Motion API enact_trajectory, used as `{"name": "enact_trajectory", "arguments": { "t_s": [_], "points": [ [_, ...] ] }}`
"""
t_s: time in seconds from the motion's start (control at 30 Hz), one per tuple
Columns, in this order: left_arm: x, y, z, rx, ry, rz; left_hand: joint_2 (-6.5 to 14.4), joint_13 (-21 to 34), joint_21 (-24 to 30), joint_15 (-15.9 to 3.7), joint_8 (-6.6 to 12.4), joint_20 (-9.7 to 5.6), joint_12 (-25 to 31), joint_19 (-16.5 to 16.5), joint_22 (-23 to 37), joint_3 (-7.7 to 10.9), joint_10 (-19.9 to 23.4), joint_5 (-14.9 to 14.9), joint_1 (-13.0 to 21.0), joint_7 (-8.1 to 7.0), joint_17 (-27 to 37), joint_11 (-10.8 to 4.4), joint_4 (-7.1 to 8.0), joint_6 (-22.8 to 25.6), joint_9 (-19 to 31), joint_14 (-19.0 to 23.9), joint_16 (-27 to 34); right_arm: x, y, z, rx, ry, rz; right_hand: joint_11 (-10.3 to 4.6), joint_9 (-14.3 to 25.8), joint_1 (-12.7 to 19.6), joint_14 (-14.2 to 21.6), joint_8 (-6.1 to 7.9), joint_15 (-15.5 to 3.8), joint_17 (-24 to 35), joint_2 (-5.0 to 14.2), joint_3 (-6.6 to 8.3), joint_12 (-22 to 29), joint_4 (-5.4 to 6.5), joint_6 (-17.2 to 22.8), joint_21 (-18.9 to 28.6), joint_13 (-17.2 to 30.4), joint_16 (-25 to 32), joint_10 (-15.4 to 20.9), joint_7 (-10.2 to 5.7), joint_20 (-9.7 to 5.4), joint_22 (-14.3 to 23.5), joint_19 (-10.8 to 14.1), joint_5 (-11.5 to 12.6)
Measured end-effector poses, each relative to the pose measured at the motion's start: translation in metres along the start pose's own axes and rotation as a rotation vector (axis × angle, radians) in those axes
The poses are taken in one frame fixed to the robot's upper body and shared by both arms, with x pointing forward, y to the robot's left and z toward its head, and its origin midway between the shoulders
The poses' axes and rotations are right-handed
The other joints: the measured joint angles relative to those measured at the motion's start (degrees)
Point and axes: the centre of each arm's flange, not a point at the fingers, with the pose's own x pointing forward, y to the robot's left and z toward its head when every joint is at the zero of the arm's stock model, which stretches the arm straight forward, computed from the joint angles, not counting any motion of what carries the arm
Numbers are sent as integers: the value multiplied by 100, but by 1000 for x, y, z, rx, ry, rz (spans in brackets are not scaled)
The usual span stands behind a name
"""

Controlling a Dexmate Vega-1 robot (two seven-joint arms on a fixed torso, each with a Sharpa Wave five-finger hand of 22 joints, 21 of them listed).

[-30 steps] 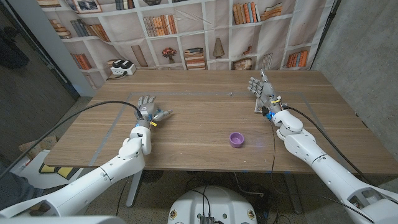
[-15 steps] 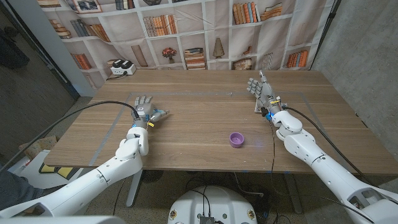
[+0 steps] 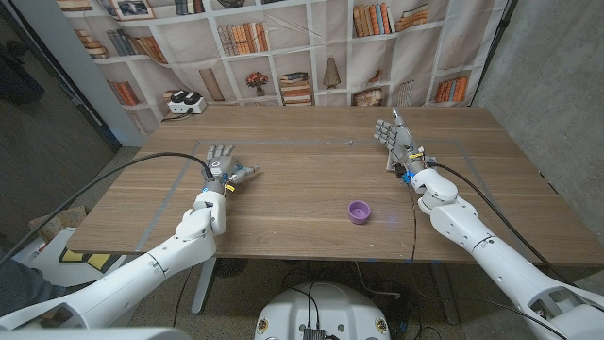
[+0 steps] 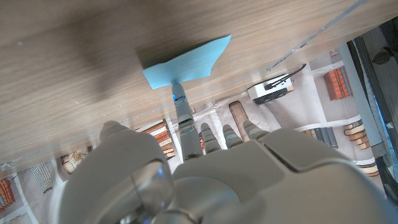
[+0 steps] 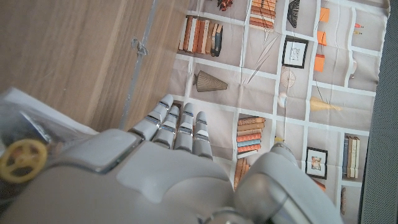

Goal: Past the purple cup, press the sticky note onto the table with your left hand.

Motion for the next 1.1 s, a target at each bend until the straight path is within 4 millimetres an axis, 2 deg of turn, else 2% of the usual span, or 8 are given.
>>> {"name": "enact_trajectory", "arguments": {
  "t_s": [0.8, 1.1],
  "points": [
    [-1, -3, -17, 8, 33, 3, 15, 0, 0, 16, -46, 0, 0, 0, 0, -22, -1, 0, 16, -31, 0, 1, -22, 31, 13, 46, 0, 2, 6, -1, -9, 14, 1, 0, 0, 0, 0, 0, 0, 1, 0, -16, 0, -16, 0, -66, 0, 0, 0, 0, 0, 0, 0, -3],
    [6, -4, -22, 17, 38, 6, 37, 0, 0, 3, -147, 0, 0, 0, 0, -22, -1, 0, 37, -165, 0, 1, -22, -102, 28, 58, 0, 1, 7, -2, -8, 22, -6, 0, 0, 0, 0, 0, 0, 1, 0, -16, 0, -16, 0, -66, 0, 0, 0, 0, 20, 0, 20, -3]
  ]
}}
